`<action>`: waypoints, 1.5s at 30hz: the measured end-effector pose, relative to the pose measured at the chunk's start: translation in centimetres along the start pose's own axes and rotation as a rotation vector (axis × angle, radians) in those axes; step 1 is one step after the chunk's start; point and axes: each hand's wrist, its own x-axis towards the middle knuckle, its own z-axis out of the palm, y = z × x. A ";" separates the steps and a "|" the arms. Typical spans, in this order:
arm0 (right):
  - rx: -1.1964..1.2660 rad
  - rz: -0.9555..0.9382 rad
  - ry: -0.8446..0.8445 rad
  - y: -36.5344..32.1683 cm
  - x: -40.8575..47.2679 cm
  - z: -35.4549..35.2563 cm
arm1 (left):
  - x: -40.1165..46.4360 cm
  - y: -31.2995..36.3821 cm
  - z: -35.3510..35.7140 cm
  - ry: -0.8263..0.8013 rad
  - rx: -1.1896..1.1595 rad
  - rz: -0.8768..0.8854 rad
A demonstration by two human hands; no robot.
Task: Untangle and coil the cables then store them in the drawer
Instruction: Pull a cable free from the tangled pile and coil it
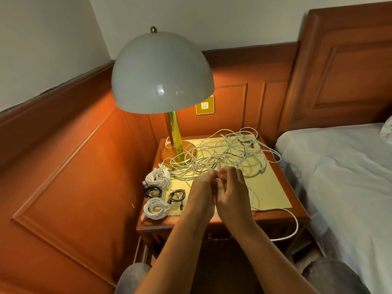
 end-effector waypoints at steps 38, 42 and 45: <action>0.313 0.112 0.024 -4.5 -1.3 -0.9 | -7.6 4.0 -2.0 -0.003 0.087 0.150; 0.356 0.082 0.020 -5.6 -1.7 -0.6 | -8.4 4.6 -2.6 0.060 0.380 0.314; 0.396 0.168 0.080 -4.8 -0.9 -0.9 | -9.5 5.0 -2.7 0.159 0.315 0.409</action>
